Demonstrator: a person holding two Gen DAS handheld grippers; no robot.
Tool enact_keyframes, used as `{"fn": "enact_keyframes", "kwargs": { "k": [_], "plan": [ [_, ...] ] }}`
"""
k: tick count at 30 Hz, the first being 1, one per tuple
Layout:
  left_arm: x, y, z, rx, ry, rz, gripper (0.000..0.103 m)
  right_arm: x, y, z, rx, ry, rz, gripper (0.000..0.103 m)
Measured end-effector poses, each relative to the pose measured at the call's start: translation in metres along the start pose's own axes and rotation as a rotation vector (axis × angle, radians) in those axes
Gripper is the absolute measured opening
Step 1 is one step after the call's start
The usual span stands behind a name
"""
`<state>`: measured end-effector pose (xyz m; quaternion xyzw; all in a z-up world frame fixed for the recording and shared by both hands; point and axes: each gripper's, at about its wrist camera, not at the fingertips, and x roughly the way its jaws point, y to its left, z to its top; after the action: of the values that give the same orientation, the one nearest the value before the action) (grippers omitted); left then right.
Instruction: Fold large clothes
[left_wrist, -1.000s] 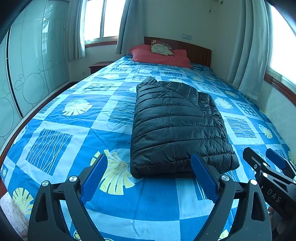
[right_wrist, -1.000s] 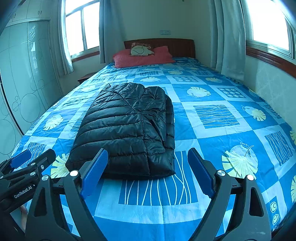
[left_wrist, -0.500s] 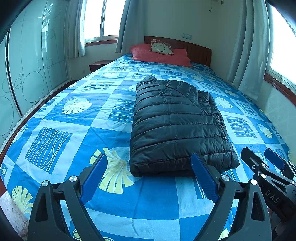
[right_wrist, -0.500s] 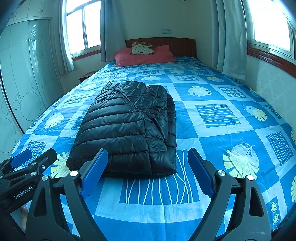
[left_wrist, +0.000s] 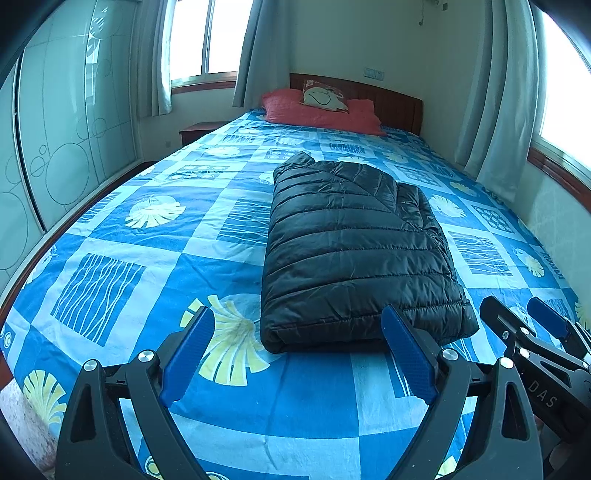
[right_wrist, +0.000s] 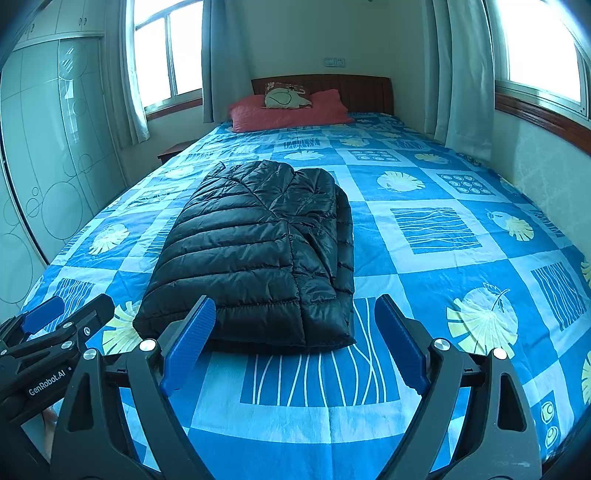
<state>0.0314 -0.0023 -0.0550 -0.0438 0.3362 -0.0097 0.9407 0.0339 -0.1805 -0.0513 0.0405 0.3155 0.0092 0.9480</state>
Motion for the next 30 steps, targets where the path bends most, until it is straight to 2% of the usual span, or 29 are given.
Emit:
{"fn": "enact_keyframes", "kwargs": {
  "k": [15,24,30],
  "plan": [
    [-0.0056,0.0007,0.0061,0.007,-0.024,0.010,0.090,-0.0003,0.0003,-0.0003,0.000,0.000,0.000,0.088],
    [-0.0063,-0.0012,0.0038,0.008,-0.035,-0.019,0.091,-0.0005,0.0008,-0.0008,0.003,0.001,0.003,0.088],
    [-0.0035,-0.0031,-0.0022,0.025,-0.044,0.024,0.091,0.0000,0.0015,-0.0011,0.004,0.005,0.009,0.088]
  ]
}}
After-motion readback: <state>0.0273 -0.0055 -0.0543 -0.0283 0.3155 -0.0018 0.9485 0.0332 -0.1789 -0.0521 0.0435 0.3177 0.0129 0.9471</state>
